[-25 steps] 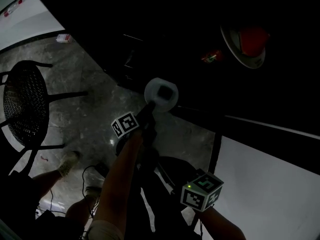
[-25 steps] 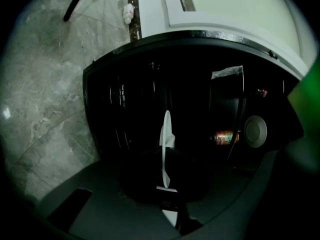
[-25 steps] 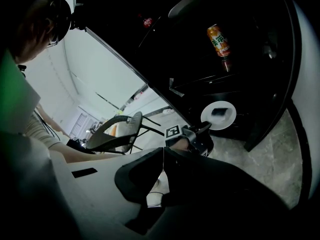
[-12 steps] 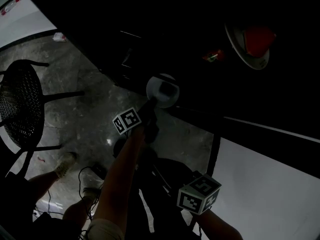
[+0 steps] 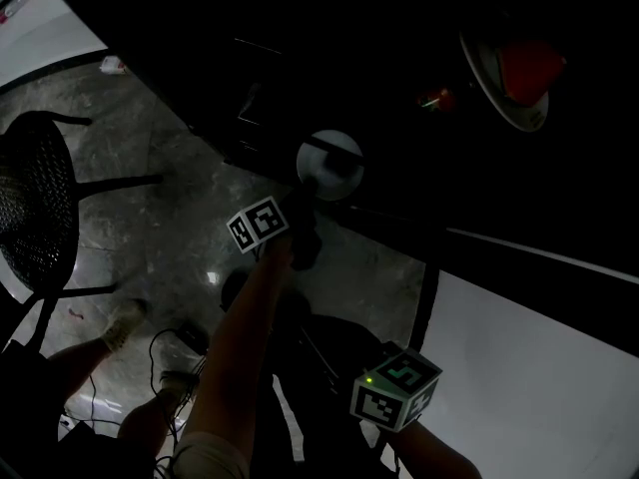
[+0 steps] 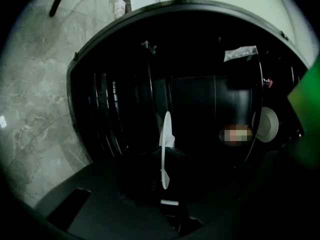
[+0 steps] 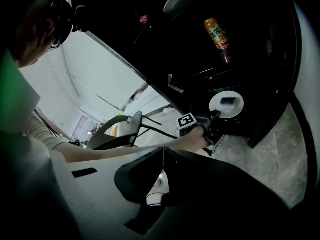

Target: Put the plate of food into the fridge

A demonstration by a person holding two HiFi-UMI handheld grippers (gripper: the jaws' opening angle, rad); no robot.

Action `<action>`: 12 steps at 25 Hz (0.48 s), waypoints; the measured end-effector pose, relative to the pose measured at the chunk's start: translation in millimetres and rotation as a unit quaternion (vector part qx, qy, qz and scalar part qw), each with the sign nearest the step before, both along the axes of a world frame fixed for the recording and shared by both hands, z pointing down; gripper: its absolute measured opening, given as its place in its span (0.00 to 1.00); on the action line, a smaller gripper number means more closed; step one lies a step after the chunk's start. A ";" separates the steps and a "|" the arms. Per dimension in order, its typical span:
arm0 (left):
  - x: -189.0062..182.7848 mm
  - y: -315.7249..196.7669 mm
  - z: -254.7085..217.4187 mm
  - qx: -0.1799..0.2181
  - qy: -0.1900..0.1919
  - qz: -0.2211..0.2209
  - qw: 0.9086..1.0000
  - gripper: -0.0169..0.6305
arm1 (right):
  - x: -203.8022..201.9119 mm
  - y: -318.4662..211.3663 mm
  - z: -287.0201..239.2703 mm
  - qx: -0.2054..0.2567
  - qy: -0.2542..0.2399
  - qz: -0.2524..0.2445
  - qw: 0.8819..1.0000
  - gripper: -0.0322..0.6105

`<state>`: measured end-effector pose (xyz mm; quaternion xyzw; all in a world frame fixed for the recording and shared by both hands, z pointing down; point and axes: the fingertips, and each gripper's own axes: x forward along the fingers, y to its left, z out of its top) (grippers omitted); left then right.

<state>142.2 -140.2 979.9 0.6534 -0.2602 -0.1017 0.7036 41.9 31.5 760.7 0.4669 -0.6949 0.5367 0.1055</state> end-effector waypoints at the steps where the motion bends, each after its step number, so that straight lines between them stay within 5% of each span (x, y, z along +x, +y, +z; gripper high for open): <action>1: 1.5 -3.0 0.1 0.003 -0.003 -0.001 1.000 0.05 | -0.1 1.0 0.7 -0.001 0.000 0.000 1.000 0.08; 5: 6.3 -14.1 -3.4 0.032 -0.026 0.004 0.999 0.06 | 1.2 5.0 2.7 -0.008 0.002 -0.001 1.000 0.08; 7: 7.7 -17.3 -10.1 0.046 -0.025 0.013 0.999 0.29 | 1.1 6.2 2.9 -0.011 0.002 -0.002 1.000 0.08; 9: 5.5 -18.1 -16.3 0.057 -0.029 0.017 0.998 0.40 | 0.1 7.0 3.1 -0.014 0.002 -0.004 1.000 0.08; 12: -0.3 -12.7 -17.1 0.069 -0.055 0.035 0.996 0.43 | -2.7 5.6 2.2 -0.016 -0.001 -0.007 1.000 0.08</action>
